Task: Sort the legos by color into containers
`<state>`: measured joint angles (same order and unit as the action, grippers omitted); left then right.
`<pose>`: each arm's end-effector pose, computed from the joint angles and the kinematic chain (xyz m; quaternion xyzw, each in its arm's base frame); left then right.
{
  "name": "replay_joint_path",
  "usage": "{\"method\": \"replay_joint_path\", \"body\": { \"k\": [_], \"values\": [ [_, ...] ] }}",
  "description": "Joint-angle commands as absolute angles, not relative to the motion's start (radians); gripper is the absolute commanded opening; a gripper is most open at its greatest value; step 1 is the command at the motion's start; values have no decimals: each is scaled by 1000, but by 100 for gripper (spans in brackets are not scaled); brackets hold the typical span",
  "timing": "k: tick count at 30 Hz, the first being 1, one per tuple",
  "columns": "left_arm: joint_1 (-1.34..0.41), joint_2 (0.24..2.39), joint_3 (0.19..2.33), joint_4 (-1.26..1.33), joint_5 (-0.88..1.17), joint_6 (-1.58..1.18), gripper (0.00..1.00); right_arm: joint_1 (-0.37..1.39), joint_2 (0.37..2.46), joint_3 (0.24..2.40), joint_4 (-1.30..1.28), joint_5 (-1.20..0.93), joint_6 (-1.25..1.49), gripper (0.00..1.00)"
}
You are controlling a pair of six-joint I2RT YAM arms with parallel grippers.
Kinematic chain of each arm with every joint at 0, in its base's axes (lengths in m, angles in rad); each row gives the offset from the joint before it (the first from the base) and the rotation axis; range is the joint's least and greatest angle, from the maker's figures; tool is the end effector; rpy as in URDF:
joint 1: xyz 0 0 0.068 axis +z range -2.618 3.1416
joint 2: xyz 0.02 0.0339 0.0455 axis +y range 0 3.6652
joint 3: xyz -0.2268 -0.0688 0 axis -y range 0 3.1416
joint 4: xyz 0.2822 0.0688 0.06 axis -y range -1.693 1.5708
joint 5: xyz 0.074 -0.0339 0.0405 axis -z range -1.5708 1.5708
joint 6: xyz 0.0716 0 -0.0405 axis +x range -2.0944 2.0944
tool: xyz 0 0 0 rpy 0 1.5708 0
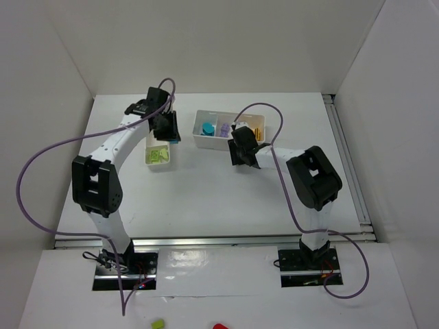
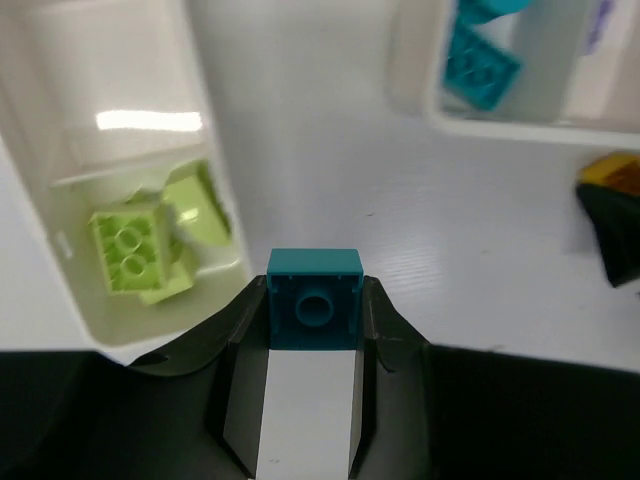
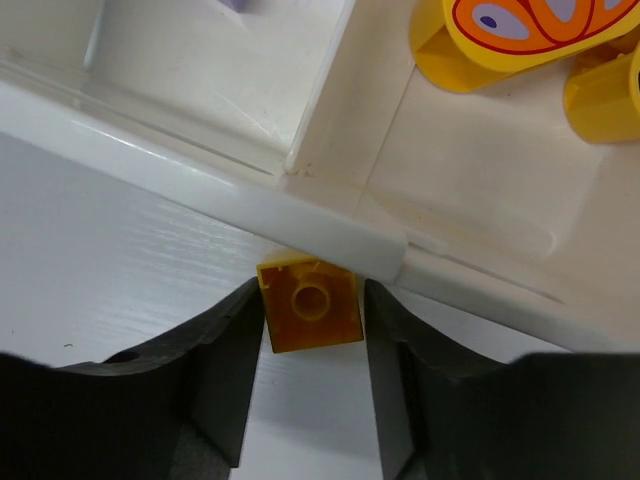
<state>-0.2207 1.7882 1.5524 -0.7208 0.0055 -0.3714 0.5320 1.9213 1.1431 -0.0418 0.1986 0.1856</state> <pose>0.4304 -0.0970 0.2084 -0.0709 0.9506 -0.0907 0.2884 0.3858 0.2107 0.0657 -0.1237 0.9182 0.0418 0.3740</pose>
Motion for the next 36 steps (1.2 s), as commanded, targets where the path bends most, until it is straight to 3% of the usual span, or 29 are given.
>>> {"method": "replay_joint_path", "body": {
  "k": [1, 7, 16, 19, 20, 21, 26, 36],
  "values": [
    [-274, 1851, 1720, -696, 58, -382, 0, 528, 1921, 1178, 18, 195, 187, 49],
    [-317, 2057, 1951, -721, 58, -402, 0, 546, 1832, 1158, -18, 204, 196, 39],
    [-348, 2282, 2241, -749, 77, -425, 1, 557, 1615, 1149, -150, 325, 227, 39],
    [-357, 2301, 2281, -761, 77, -425, 36, 526, 1583, 1175, -179, 347, 249, 39],
    [-357, 2301, 2281, -761, 90, -425, 51, 505, 1583, 1195, -179, 347, 259, 39],
    [-357, 2301, 2281, -761, 100, -425, 75, 494, 1583, 1209, -195, 356, 271, 39],
    [-357, 2188, 2237, -761, 100, -416, 91, 436, 1669, 1323, -212, 365, 281, 39],
    [-357, 1973, 2080, -752, 91, -407, 88, 365, 1850, 1465, -172, 347, 272, 39]
  ]
}}
